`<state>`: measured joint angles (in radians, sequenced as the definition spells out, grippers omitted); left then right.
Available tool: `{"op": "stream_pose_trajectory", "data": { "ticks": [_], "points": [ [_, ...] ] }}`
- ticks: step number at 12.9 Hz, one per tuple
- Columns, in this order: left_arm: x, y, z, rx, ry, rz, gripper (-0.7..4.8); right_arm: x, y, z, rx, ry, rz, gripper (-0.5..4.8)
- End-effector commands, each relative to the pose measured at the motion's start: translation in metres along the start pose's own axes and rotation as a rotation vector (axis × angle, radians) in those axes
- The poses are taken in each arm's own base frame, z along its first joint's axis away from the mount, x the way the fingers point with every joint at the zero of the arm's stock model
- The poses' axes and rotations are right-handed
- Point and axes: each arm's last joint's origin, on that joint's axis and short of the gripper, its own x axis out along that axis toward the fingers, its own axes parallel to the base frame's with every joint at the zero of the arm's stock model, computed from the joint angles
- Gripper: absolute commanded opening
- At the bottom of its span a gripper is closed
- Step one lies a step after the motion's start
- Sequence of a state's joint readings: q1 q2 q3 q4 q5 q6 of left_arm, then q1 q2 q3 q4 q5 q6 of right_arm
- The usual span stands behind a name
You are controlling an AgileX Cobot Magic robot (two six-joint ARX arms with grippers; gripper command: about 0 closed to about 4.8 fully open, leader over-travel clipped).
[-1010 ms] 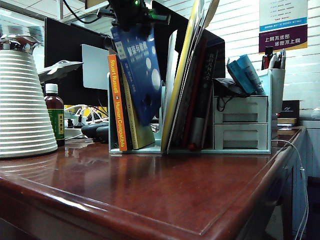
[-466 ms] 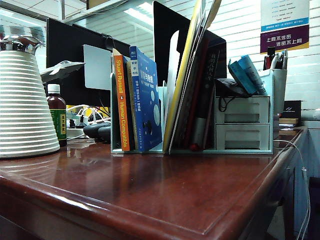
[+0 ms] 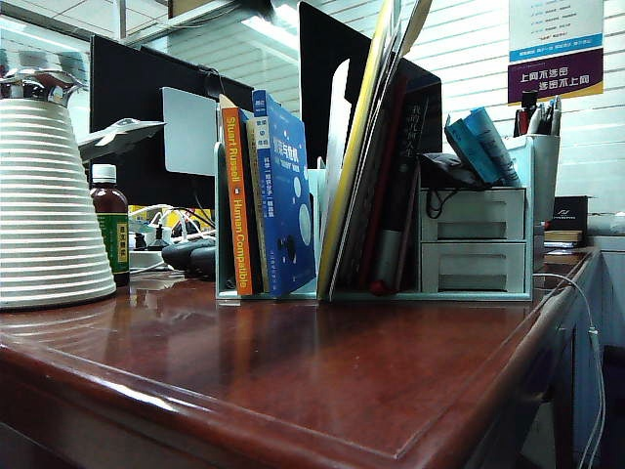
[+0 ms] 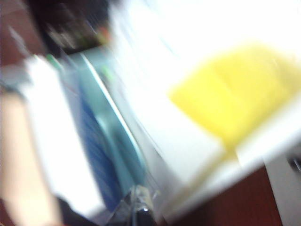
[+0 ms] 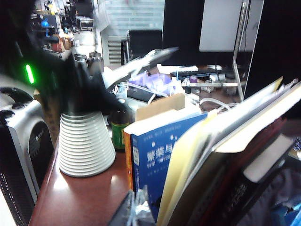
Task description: Pick up the blue book and put it on the bookshelf.
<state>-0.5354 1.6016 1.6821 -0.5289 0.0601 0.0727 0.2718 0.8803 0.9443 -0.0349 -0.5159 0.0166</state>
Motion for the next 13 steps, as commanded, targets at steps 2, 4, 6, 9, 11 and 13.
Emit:
{"op": "stream_pose_trajectory", "data": {
  "ticks": [2, 4, 6, 9, 11, 13],
  "points": [
    [0.013, -0.002, -0.028, -0.014, 0.114, -0.012, -0.06, -0.002, 0.001, 0.005, -0.017, -0.026, 0.001, -0.06],
    [0.028, 0.000, -0.049, -0.008, 0.143, 0.029, -0.06, -0.002, 0.002, 0.005, -0.017, -0.027, 0.000, -0.06],
    [0.060, 0.003, -0.056, -0.005, 0.105, 0.066, -0.06, -0.002, 0.002, 0.005, -0.011, -0.026, 0.002, -0.06],
    [0.105, 0.017, -0.074, 0.017, 0.089, 0.129, -0.06, -0.007, 0.004, 0.006, -0.002, -0.019, 0.004, -0.06],
    [0.058, 0.013, -0.063, 0.016, 0.190, 0.109, -0.06, -0.007, 0.004, 0.004, 0.007, -0.004, 0.003, -0.06],
    [0.052, 0.011, -0.068, 0.027, 0.253, 0.061, -0.06, -0.007, 0.004, 0.004, 0.006, -0.005, 0.004, -0.06]
  ]
}}
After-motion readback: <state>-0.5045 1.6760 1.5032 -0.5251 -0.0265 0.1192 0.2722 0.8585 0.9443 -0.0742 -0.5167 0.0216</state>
